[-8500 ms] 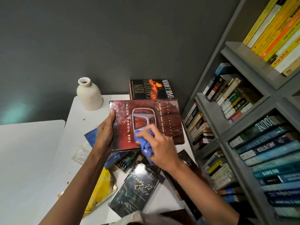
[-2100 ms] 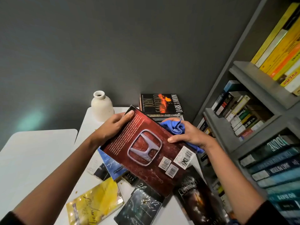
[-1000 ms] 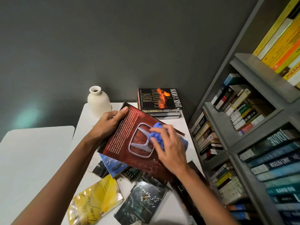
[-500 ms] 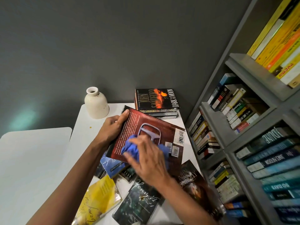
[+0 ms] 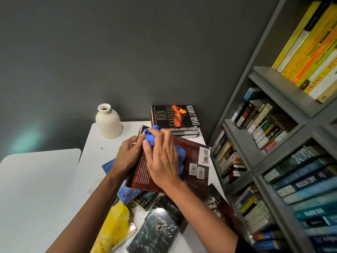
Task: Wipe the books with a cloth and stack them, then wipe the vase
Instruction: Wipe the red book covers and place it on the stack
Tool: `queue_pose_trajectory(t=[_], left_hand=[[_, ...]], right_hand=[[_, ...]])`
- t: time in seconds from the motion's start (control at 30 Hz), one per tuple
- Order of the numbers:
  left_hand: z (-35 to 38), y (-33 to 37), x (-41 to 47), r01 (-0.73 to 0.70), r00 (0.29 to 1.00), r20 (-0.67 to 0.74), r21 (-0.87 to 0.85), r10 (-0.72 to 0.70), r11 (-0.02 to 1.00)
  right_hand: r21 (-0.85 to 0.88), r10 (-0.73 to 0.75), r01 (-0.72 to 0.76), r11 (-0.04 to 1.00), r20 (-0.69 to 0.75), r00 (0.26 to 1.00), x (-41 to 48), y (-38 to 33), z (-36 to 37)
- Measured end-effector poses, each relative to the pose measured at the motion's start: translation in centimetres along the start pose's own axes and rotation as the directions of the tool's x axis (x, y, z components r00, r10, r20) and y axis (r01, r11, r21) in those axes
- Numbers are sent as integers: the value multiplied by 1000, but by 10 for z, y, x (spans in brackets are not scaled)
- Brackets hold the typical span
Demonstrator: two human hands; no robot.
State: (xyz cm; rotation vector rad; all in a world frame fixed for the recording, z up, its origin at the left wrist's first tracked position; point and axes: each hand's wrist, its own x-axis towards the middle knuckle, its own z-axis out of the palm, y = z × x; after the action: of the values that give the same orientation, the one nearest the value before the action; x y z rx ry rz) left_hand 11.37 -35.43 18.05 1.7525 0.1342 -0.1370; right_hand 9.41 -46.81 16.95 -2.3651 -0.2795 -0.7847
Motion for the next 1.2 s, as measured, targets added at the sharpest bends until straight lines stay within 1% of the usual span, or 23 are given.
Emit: queue_pose_trajectory(t=[0.13,0.23,0.3,0.37,0.4,0.47,0.5,0.53,0.57,0.6,0.63,0.67,0.7,0.73,0.77,0.83,0.9,0.93,0.97,1.03,1.07,1.13,1.2], left_hand=[[6,-10,-1,-41,990,-131,108,55,993],[10,-13,-6,-65,983,-166,104,82,992],[10,-15,-6,-82,980,-176,84,96,993],[9,-13,-7,-109,973,-198,79,123,991],[9,-10,-8,-126,968,-209,69,138,990],[9,-4,-13,-180,953,-233,72,192,981],[10,1,-15,-224,938,-249,95,241,970],[10,5,-18,-275,916,-263,132,301,952],[10,9,-22,-330,890,-271,172,366,928],[11,12,-25,-386,862,-265,211,433,898],[10,14,-27,-446,829,-246,250,502,859],[10,15,-28,-504,791,-222,290,570,813],[10,16,-29,-555,749,-191,342,634,758],[10,16,-29,-601,697,-146,416,702,683],[10,15,-29,-652,631,-71,492,773,577],[14,10,-28,-757,460,121,571,880,317],[18,4,-29,-815,316,283,569,905,107],[18,0,-29,-826,269,345,563,899,31],[18,-5,-28,-827,235,393,562,889,-30],[16,-17,-26,-818,199,476,562,857,-122],[13,-24,-23,-812,191,524,559,830,-166],[7,-36,-18,-793,195,619,556,761,-249],[-1,-49,-12,-775,242,667,570,705,-274]], right_hand=[[12,-91,91,996,27,995,-32,20,-2],[-59,-158,161,985,42,987,-61,59,-3],[-108,-81,80,991,-2,997,-72,83,-3],[-116,113,-119,986,-56,992,-73,100,-7],[-108,239,-246,963,-74,968,-71,106,-10],[-86,504,-507,857,-64,862,-61,114,-18],[-77,634,-633,770,-17,773,-53,121,-22],[-50,748,-747,663,83,659,-43,129,-26],[36,816,-845,533,242,525,-33,141,-29],[165,816,-909,382,401,416,-24,147,-35],[260,779,-931,256,515,358,-16,155,-39],[302,742,-936,183,581,333,-8,158,-47],[310,719,-942,127,626,303,0,160,-55],[310,696,-945,101,657,290,7,157,-65],[328,667,-941,88,682,300,15,156,-70],[340,617,-933,122,710,339,28,152,-77],[257,570,-949,181,759,314,32,151,-73],[211,547,-963,169,793,269,29,152,-71],[209,534,-970,121,810,241,25,152,-68],[215,539,-976,13,821,189,14,158,-57],[231,538,-973,-11,822,189,8,157,-53],[283,541,-956,-77,817,198,-3,158,-44],[347,563,-929,-131,797,218,-10,158,-40]])
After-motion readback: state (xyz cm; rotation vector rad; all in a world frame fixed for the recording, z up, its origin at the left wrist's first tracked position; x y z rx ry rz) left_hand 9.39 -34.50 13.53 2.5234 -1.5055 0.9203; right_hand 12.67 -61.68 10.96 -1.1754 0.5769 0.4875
